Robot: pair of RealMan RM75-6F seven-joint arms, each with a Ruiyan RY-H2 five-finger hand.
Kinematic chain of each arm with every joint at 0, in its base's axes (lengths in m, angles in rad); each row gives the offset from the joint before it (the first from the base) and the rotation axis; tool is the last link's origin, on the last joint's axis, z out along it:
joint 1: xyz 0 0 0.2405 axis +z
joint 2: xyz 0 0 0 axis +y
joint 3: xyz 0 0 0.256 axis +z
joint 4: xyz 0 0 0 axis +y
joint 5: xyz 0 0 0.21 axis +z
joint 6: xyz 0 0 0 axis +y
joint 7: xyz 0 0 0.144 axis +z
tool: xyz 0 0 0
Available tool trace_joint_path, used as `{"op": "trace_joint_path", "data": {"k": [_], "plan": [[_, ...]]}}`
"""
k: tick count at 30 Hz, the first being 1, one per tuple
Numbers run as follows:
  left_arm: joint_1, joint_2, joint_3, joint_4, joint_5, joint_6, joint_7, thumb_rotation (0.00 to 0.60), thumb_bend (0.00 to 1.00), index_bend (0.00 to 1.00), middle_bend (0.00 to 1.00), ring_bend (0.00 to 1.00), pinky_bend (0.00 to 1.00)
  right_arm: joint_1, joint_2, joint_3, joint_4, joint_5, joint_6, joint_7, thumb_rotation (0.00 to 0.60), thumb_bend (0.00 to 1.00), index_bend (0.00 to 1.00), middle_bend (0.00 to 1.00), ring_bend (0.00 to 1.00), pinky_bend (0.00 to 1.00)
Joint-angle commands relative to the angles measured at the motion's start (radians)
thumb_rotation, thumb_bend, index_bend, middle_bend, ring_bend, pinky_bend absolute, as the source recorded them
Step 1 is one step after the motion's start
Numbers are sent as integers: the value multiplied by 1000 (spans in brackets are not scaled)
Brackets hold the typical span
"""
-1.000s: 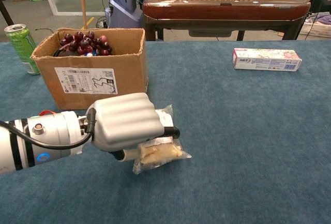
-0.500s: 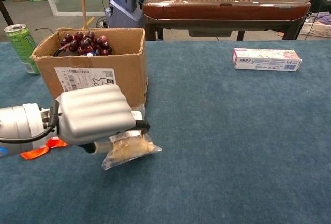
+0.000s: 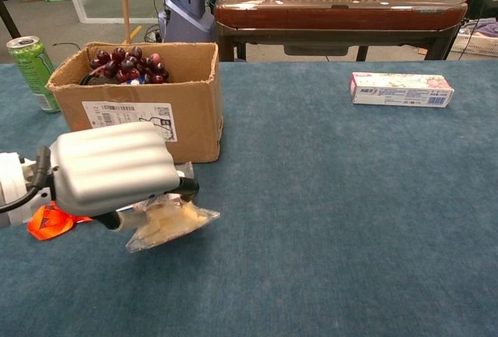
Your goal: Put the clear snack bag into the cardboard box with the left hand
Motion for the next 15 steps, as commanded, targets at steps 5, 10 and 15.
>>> {"op": "trace_joint_path", "data": {"k": [5, 10, 15], "plan": [[24, 36, 8, -24, 34, 47, -31, 600, 297, 517, 796, 744, 863, 4, -1, 0, 0, 2, -9, -6, 600, 97, 168, 325, 215, 335], [42, 60, 12, -41, 59, 78, -49, 600, 298, 548, 795, 742, 862, 8, -4, -1, -2, 4, -16, -13, 600, 98, 168, 325, 215, 335], [58, 78, 16, -48, 86, 107, -61, 600, 297, 582, 805, 743, 862, 11, -6, -1, -2, 6, -22, -20, 600, 98, 168, 325, 215, 335]]}}
